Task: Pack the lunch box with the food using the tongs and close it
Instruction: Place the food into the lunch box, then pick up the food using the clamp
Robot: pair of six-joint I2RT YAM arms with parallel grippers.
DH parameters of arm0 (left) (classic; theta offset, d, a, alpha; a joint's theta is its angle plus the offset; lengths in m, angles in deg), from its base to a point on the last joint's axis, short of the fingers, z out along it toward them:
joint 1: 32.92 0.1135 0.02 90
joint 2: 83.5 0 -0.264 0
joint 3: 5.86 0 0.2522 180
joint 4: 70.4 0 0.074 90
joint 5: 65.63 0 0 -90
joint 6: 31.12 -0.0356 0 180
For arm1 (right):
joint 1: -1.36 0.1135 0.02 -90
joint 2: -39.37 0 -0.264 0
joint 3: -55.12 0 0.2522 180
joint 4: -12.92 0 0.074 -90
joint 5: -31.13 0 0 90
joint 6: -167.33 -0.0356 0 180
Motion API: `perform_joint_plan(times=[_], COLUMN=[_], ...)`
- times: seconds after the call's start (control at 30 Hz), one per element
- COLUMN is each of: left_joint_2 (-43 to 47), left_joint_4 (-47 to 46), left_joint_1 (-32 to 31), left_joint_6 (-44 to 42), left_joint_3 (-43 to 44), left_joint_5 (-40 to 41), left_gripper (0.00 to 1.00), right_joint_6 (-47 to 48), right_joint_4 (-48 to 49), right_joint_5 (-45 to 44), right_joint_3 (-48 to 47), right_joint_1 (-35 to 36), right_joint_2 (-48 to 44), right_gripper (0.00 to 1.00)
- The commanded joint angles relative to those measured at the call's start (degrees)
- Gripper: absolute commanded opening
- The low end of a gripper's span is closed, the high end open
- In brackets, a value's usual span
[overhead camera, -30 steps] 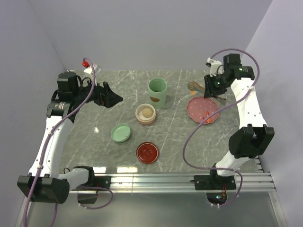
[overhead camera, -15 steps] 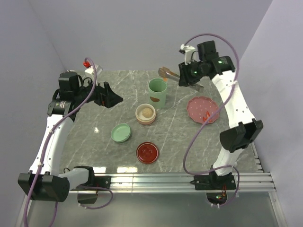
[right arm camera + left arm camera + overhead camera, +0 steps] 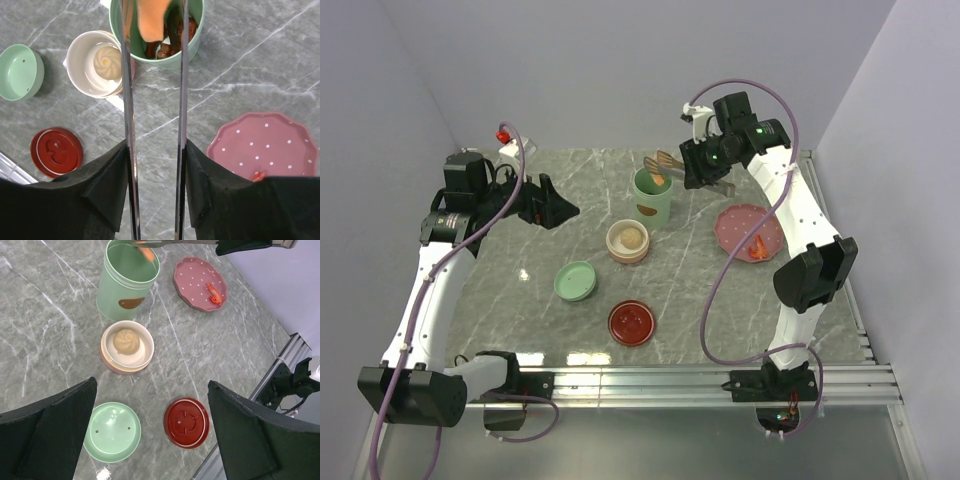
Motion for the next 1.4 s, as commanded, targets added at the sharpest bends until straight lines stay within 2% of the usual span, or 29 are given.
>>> perform_joint_plan(times=[0.0,0.2,0.33,0.63,0.8,1.0,1.37], left_joint_2=[0.5,0.4,0.7,2.0,2.2,2.6,2.7], left_joint_4=[-0.3,-0.3,0.1,-0.4,-1.1,-1.4,-1.7], left_joint_1=[0.3,0.3,0.3,0.3,0.3,0.3,0.3], left_joint_6=[-1.3,-1.2,-1.1,-1.0,-0.6,-0.9,-1.2], left_joint_3=[1.2,1.5,2.2,1.7,1.0,0.9,0.1], left_joint_5=[0.1,0.0,0.2,0.0,-0.8,-0.7,-0.8], left_gripper=[0.99,0.99,0.99,0.99,0.99,0.99,0.99], right_joint_6=[-0.5,-0.8,-1.6,-0.2,3.5,6.2,9.1], right_joint_4=[2.6,1.7,1.3,0.7,0.6,0.2,-0.7], right_joint_5=[-0.7,-0.7,-3.2,-2.4,-9.2,-13.4,-14.1], right_joint_3=[-0.8,-1.0,2.1,30.2,37.4,40.7,38.4], right_joint_1=[0.7,0.7,-0.5,-16.8,-22.9,-26.3,-28.6], right_joint_2=[-0.1,-1.2,-6.9,-25.6,-30.3,-28.5,-20.6], right_gripper=[0.52,0.56,0.55,0.55,0.54,0.52,0.49])
